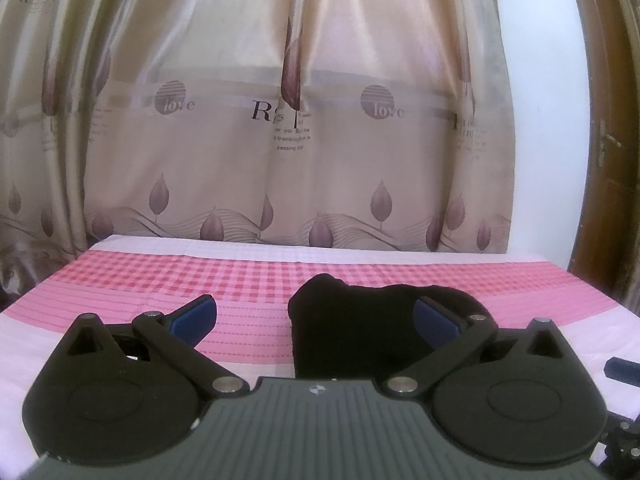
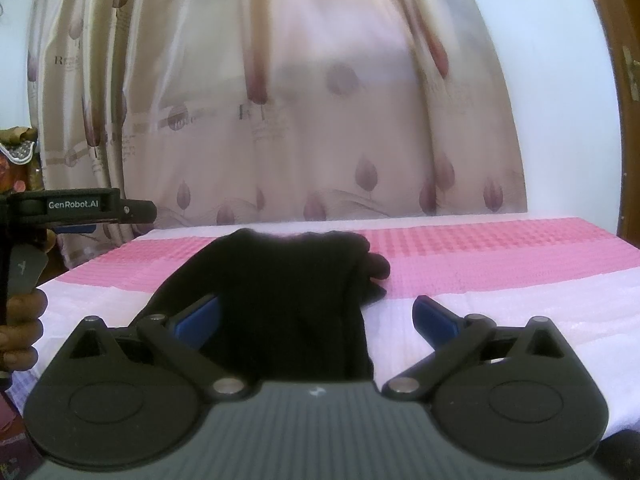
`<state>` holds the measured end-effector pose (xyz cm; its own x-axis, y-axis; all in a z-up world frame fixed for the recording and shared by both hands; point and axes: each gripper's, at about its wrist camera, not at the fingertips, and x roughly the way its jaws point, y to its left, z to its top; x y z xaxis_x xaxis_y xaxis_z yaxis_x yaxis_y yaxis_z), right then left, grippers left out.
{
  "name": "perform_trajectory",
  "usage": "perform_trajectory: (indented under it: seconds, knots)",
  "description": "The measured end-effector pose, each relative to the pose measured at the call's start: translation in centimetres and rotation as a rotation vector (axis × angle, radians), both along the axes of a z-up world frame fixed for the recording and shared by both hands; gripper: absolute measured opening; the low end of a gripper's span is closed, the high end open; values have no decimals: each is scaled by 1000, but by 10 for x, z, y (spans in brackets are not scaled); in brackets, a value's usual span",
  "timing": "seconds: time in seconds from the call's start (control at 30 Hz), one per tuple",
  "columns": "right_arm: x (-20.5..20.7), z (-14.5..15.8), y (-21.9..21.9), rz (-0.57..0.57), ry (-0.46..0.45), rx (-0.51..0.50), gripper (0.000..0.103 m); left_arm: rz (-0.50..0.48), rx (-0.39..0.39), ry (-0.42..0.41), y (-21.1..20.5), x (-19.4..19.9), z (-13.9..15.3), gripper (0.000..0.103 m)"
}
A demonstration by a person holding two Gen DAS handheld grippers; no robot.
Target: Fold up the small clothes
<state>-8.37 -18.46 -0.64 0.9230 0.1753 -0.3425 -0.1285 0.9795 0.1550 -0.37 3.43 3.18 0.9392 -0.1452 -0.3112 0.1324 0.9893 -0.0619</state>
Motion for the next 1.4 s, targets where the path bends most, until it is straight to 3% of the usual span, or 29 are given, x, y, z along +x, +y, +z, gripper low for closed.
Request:
perform_trajectory:
  seconds: [0.5,1.4]
  knots:
    - [1,-2,-1,10,18,0,103,-45,-19,72,-1,8,-11,103]
    - [-1,-5,-2,21,32,-10,103,-2,13,73,-8,8,-18,103]
